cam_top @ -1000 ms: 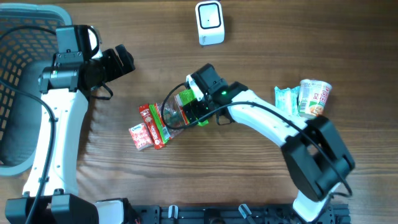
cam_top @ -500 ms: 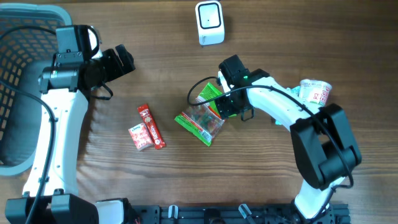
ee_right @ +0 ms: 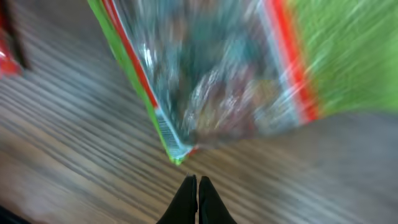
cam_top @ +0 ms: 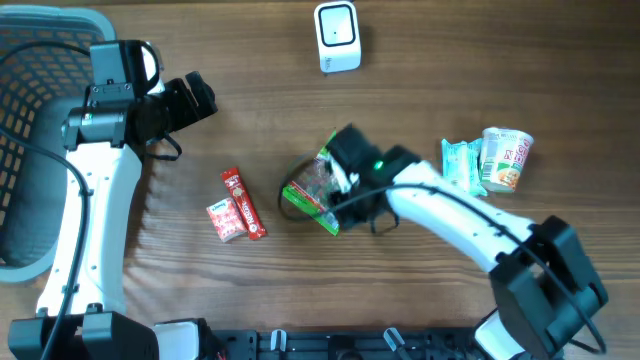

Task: Scan the item barcode
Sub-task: 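Close the right gripper on the green-and-red snack bag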

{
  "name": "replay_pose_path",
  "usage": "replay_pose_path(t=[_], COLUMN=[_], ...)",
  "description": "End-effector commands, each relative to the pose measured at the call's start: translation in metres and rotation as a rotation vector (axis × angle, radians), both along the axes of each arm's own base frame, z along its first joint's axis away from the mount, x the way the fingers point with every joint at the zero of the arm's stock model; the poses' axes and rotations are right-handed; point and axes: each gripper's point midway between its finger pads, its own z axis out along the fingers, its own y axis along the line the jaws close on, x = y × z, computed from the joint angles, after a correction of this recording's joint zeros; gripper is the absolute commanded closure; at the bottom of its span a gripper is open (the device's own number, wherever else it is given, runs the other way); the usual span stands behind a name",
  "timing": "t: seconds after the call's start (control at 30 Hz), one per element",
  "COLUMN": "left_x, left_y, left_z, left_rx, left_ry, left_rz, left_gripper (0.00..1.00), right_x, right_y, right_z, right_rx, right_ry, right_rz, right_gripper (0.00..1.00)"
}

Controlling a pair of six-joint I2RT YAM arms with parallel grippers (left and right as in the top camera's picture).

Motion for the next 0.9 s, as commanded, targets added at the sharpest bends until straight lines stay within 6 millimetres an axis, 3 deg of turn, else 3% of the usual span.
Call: replay_pose_path(t=[0.0,0.07,0.13,0.3,0.57,0.7,0.87], left_x=[0.001,0.001,0.001,0.001,0.001,0.001,0.001], left_y=[0.003,0.003,0.003,0.003,0.003,0.003,0.003], left_z=[0.005,0.005,0.005,0.005,0.005,0.005,0.005], left_rx=[0.011,0.011,0.011,0.011,0.011,0.011,0.011], left_ry=[-0.017,-0.016,-0.016,-0.017,-0.016,-0.016,-0.016], left_rz=[-0.001,-0.001,-0.001,-0.001,-0.001,-0.001,-0.001], left_gripper=[0.00,0.00,0.00,0.00,0.00,0.00,0.00], right_x=[-0.017,-0.019,-0.012,-0.007,-0.025,-0.013,-0.011], right_y=[-0.002,0.004,0.013,0.029,0.007,0.007,0.014], right_z=[-0.025,-0.027,-0.025,-0.020,-0.027,-0.029,-0.034], right_rx=[-0.054,-0.042,-0.010,0.067,-0.029,-0.038,-0.014], right_ry=[-0.008,-0.028,-0.061,-0.076,0.019,-0.036,-0.022], right_rz=[-0.019,0.001,0.010,0.017,-0.066,-0.087,-0.112], right_gripper=[0.93,0.83,0.79,0.80,0.86,0.86,0.94])
